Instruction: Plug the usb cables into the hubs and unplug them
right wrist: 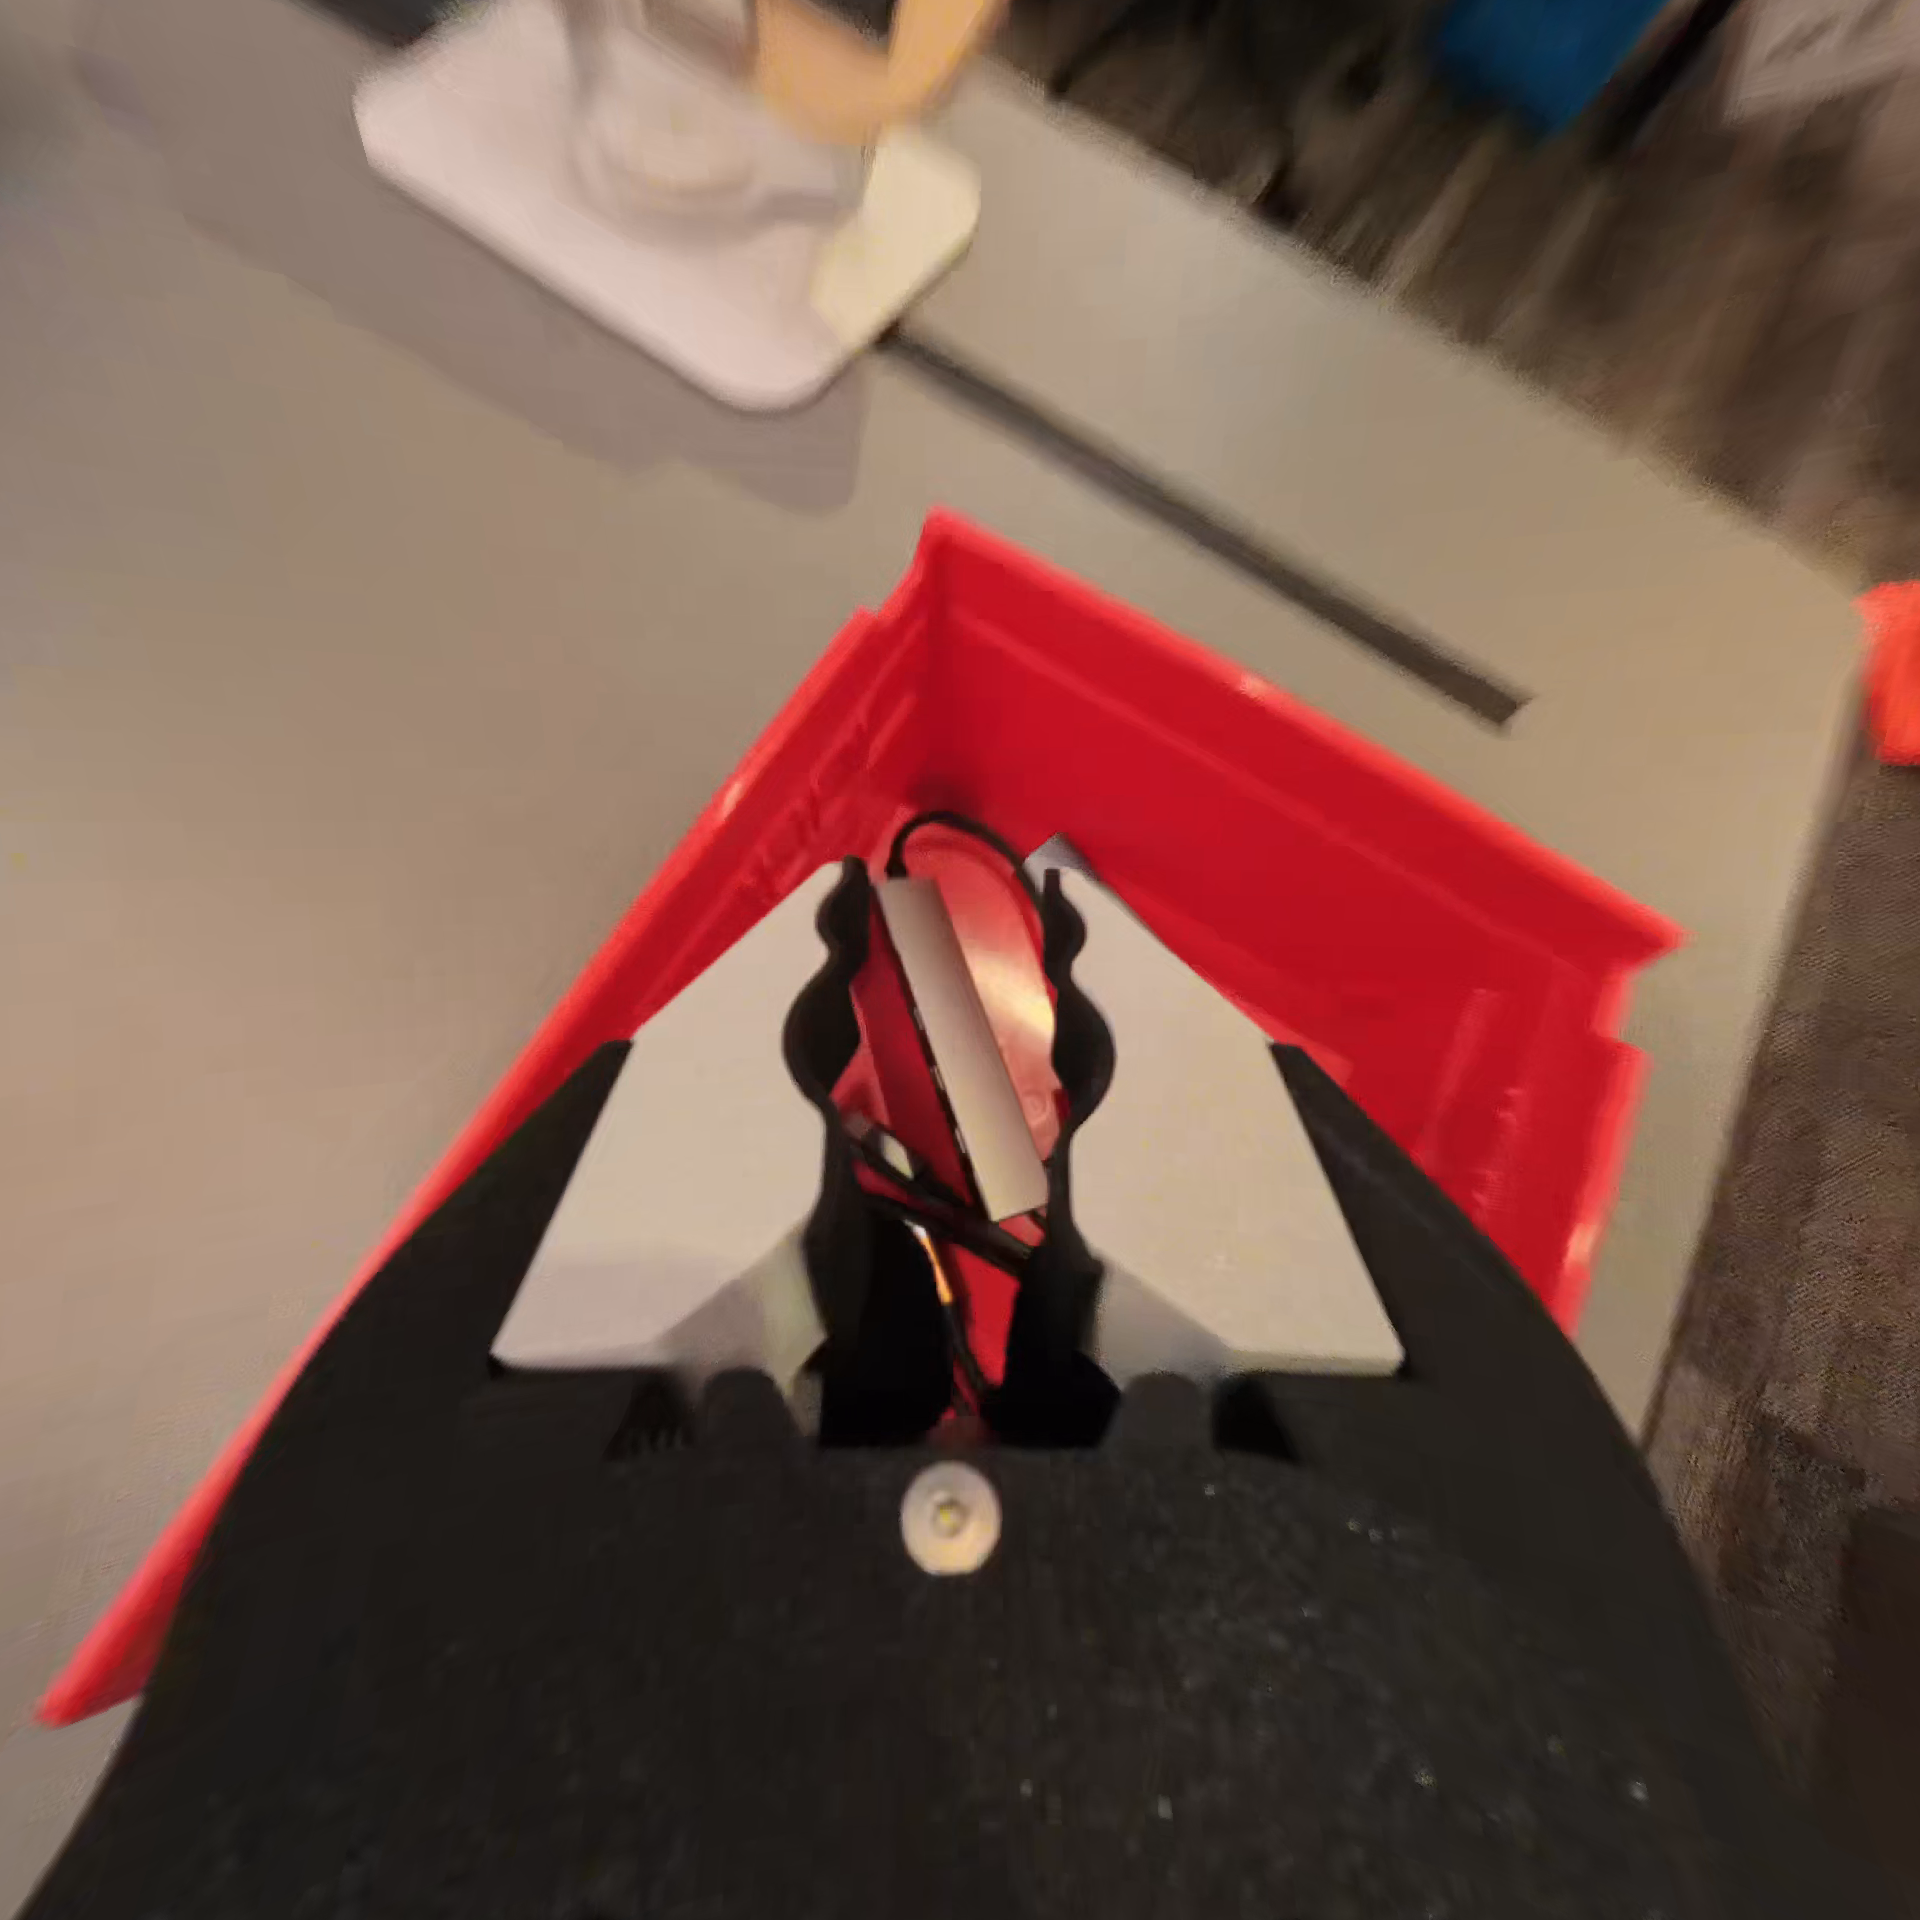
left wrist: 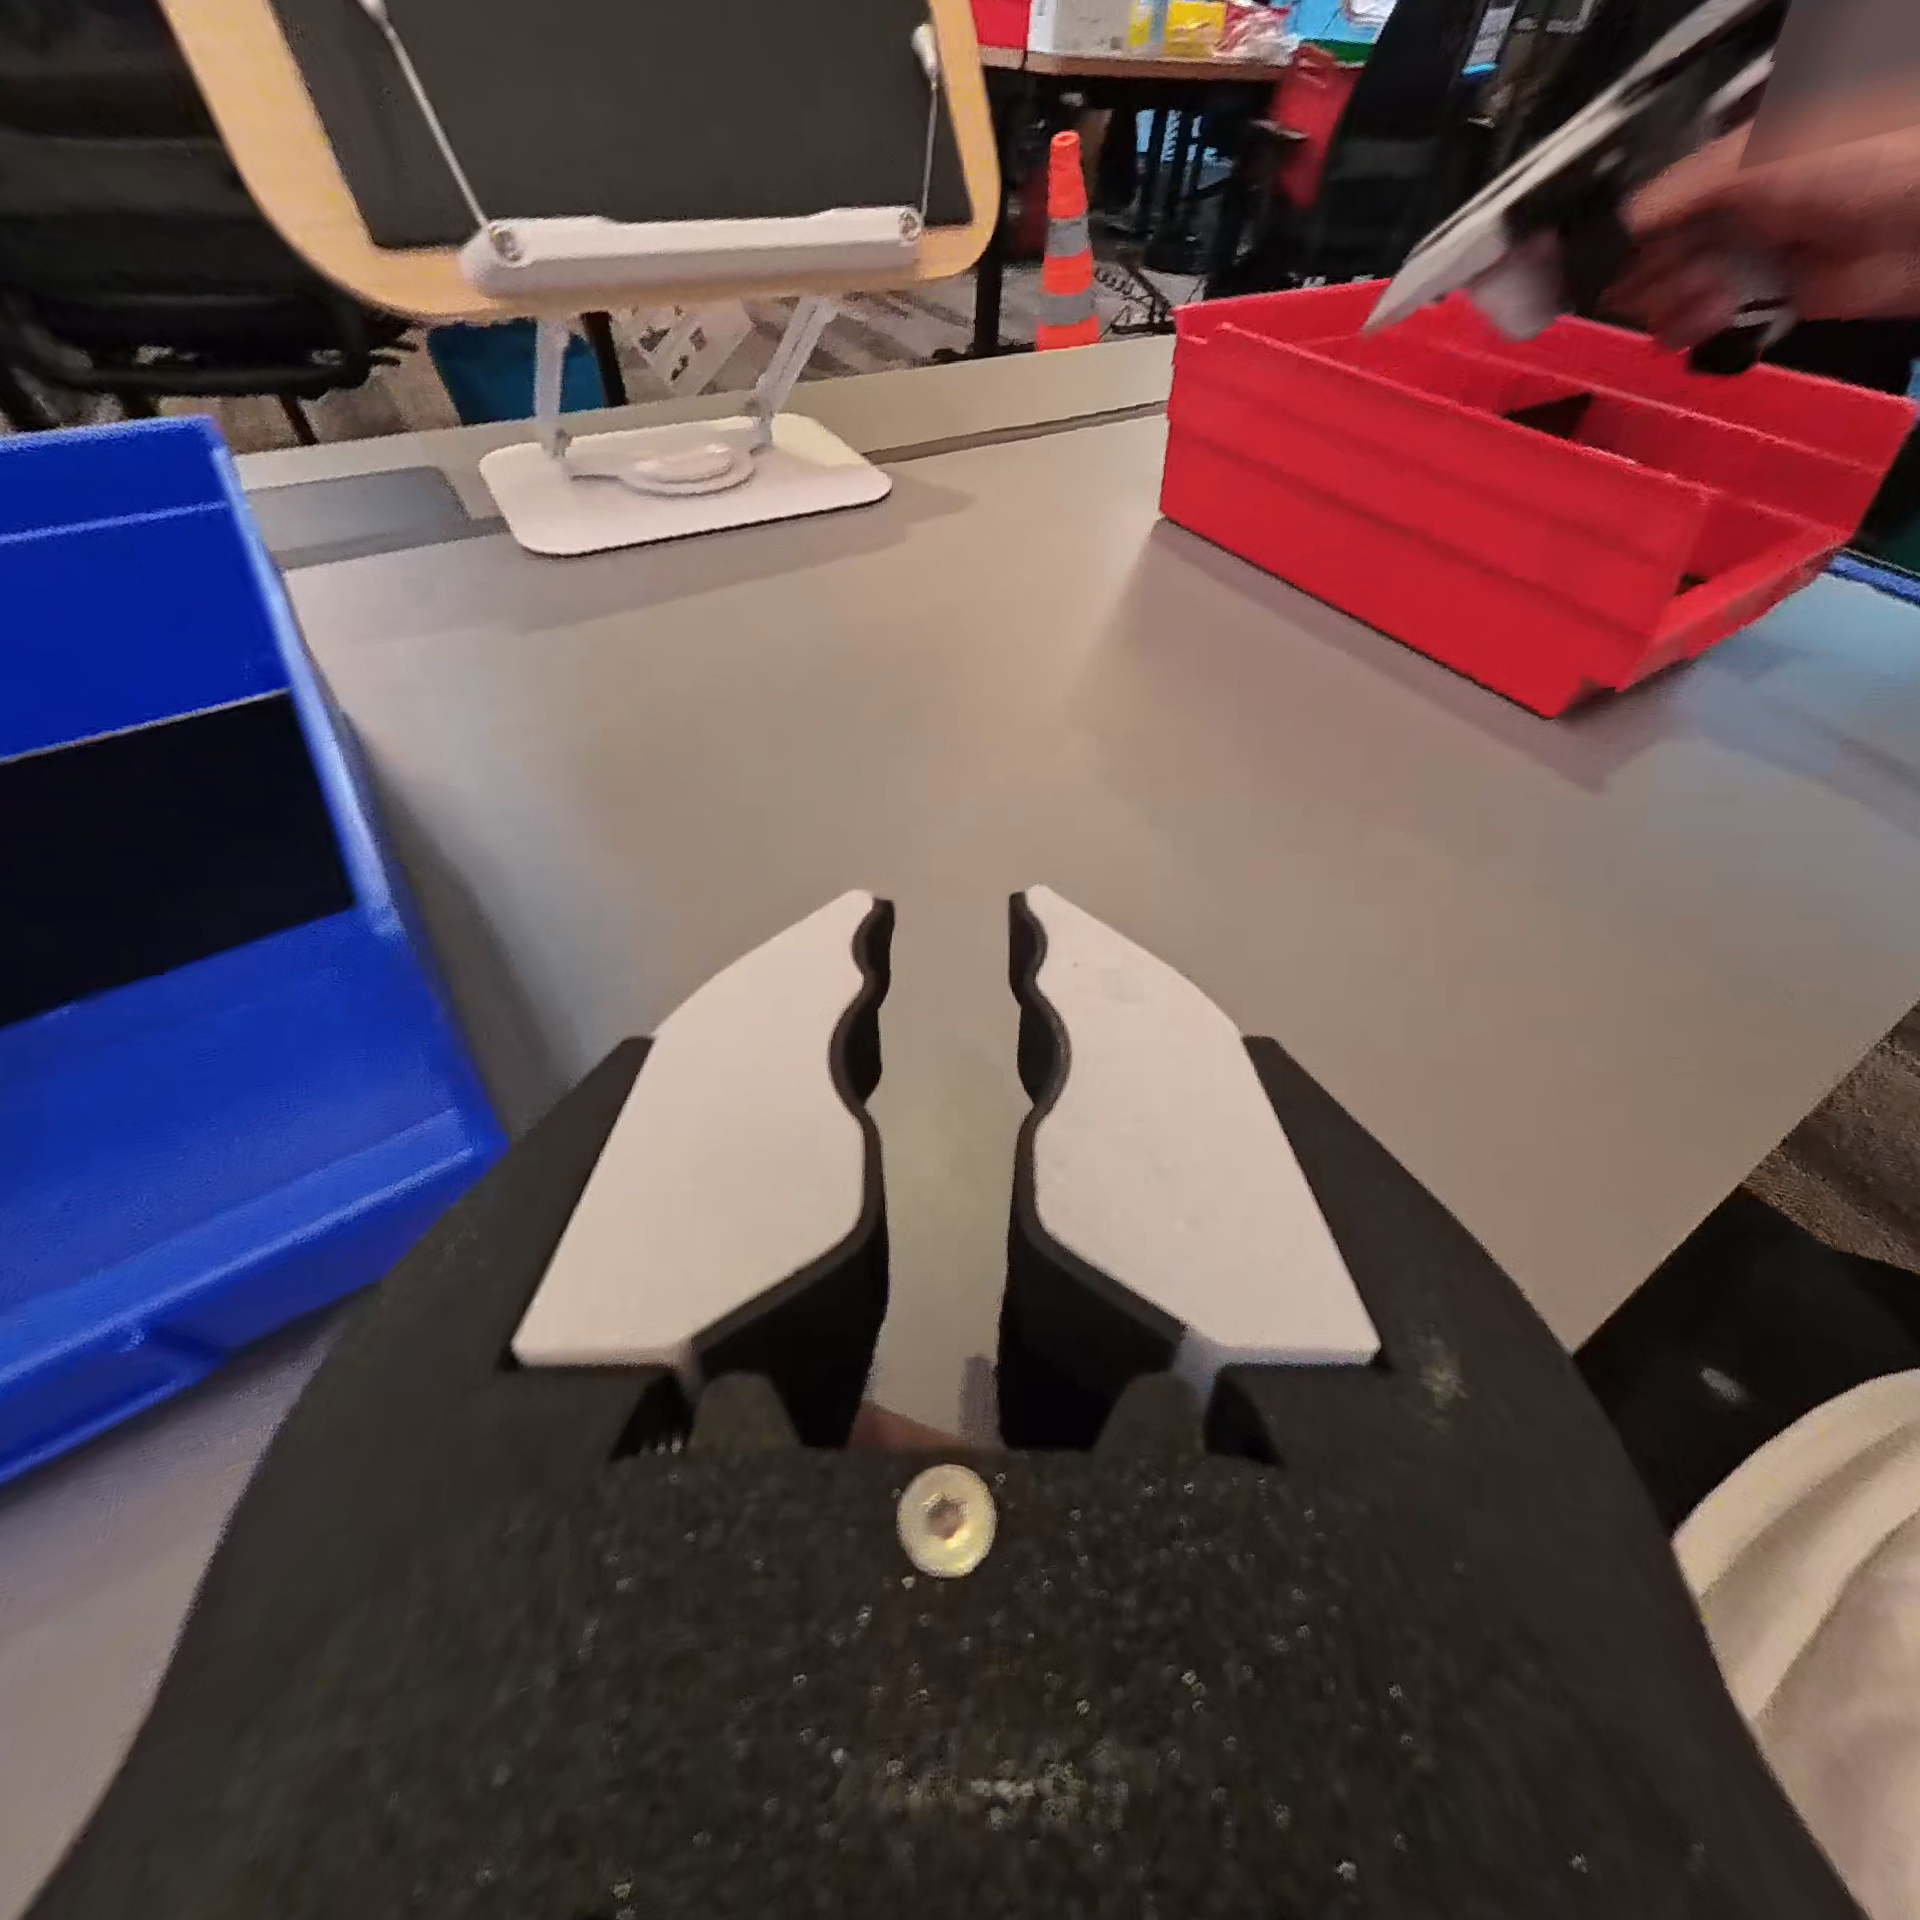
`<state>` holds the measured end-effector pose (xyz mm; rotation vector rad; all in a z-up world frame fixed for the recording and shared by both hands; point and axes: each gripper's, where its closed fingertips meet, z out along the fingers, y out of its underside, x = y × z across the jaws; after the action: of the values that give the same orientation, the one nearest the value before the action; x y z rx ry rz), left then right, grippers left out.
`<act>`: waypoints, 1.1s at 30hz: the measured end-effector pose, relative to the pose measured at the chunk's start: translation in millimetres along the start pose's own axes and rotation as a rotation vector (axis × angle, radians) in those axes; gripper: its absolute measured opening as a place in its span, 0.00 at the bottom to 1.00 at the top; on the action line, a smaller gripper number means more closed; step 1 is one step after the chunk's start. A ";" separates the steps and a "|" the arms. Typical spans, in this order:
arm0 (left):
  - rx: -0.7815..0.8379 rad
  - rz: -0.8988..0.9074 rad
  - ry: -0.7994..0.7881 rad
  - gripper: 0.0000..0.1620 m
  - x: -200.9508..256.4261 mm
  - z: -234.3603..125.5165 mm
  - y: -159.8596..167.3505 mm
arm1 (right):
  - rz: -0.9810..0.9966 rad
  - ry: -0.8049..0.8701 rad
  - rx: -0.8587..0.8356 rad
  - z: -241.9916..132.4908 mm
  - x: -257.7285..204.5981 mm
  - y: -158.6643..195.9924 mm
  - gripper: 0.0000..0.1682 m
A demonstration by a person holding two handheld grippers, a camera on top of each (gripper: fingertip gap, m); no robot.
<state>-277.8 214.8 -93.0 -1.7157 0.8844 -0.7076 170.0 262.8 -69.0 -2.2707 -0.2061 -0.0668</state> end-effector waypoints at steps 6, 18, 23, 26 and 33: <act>0.014 0.011 -0.006 0.13 4.4 -15.0 -5.9 | -0.068 0.183 0.377 -110.7 -53.0 -20.3 0.26; 0.029 -0.136 -0.429 0.12 -123.9 -99.9 19.6 | 0.304 0.445 0.417 -114.6 -78.3 140.7 0.32; -0.037 -0.137 -0.526 0.13 -165.5 -105.9 37.3 | 0.380 0.429 0.381 -108.3 -69.2 154.2 0.32; -0.024 -0.128 -0.482 0.13 -157.5 -99.6 33.6 | 0.373 0.448 0.358 -107.0 -67.8 157.2 0.31; -0.031 -0.073 -0.413 0.13 -140.8 -85.3 33.3 | 0.359 0.445 0.356 -104.2 -68.9 154.1 0.26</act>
<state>-431.7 280.9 -105.6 -1.8402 0.5490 -0.3657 130.6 76.6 -124.9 -1.8507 0.3949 -0.3159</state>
